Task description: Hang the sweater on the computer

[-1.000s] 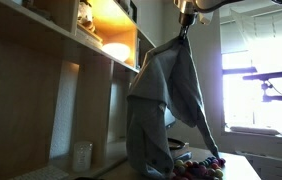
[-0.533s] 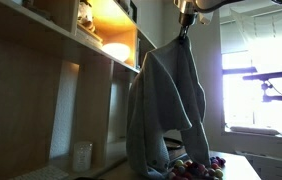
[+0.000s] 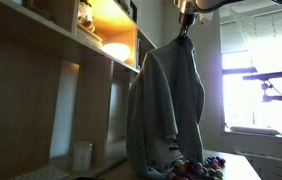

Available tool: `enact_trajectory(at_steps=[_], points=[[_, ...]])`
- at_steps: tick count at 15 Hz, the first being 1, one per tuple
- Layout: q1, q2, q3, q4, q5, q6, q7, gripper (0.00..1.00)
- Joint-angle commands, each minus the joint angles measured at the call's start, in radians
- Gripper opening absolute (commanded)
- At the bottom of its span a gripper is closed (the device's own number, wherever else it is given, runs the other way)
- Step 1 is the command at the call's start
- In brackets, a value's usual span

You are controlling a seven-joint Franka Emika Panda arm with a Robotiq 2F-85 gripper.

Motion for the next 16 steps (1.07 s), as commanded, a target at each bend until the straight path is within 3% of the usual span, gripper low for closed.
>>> enact_trajectory(at_steps=[1,9,16], points=[[0.000,0.000,0.000,0.000,0.000,0.000,0.000,0.04],[-0.003,0.005,0.011,0.004,0.006,0.034,-0.015,0.02],[-0.038,0.016,0.099,0.002,0.039,0.233,-0.103,0.03]])
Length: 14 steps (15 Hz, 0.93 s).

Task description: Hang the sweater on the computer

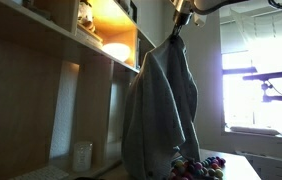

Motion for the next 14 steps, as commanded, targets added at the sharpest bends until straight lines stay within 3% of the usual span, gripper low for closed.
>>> enact_trajectory(at_steps=[1,9,14], points=[[-0.030,0.001,0.033,0.002,0.024,0.079,-0.036,0.03],[-0.078,0.026,0.035,0.014,0.032,0.124,0.121,0.03],[-0.073,0.028,0.040,-0.002,0.027,0.108,0.116,0.04]])
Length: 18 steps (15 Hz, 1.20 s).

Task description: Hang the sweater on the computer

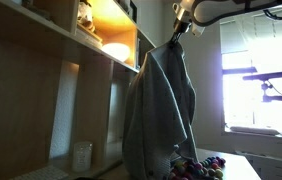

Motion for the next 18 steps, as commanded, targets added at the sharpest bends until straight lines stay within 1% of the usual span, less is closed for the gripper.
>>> enact_trajectory(at_steps=[1,11,12,14,15,17,18], points=[[0.000,0.002,0.000,0.000,0.000,0.000,0.000,0.04],[0.002,0.003,0.000,0.000,0.000,0.000,0.000,0.04],[-0.002,0.001,0.010,-0.002,0.010,0.004,-0.010,0.04],[0.002,0.001,0.005,-0.006,0.004,-0.017,0.005,0.04],[0.001,0.002,0.010,-0.007,0.009,-0.019,0.000,0.29],[0.003,0.004,0.006,-0.009,0.005,-0.027,0.001,0.32],[0.004,0.004,0.005,-0.010,0.003,-0.030,-0.002,0.39]])
